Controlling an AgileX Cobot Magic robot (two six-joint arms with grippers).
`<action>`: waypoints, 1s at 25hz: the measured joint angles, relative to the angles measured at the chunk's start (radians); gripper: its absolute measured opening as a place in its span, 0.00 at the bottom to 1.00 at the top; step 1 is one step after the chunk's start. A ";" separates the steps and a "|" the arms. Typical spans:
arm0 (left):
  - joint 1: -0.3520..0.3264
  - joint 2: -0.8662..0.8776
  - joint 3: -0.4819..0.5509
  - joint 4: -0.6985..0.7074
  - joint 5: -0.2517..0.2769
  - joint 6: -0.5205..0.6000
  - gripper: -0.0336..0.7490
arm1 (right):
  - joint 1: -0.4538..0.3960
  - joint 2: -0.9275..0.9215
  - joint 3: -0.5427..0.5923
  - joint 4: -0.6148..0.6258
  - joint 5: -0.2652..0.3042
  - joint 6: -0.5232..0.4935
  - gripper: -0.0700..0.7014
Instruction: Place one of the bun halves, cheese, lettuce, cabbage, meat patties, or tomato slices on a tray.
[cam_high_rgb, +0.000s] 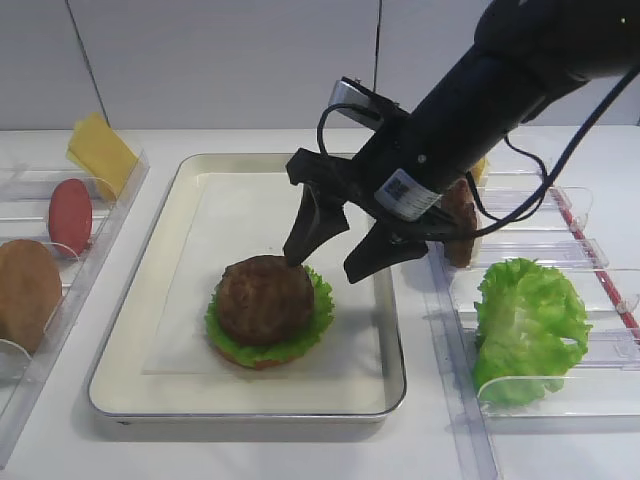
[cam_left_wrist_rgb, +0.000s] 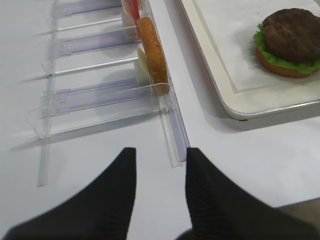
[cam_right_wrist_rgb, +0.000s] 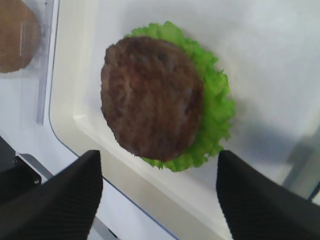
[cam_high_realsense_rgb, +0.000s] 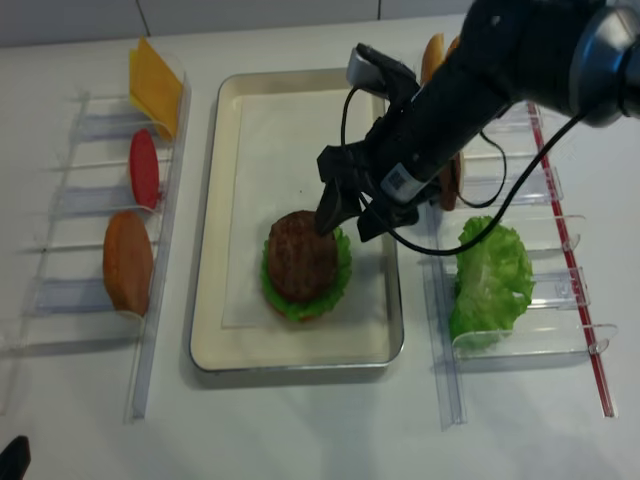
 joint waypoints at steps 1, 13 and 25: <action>0.000 0.000 0.000 0.000 0.000 0.000 0.33 | 0.000 0.000 -0.017 -0.026 0.033 0.022 0.73; 0.000 0.000 0.000 0.000 0.000 0.000 0.33 | 0.025 -0.058 -0.123 -0.271 0.224 0.192 0.73; 0.000 0.000 0.000 0.000 0.000 0.000 0.33 | 0.212 -0.371 -0.080 -0.667 0.248 0.421 0.73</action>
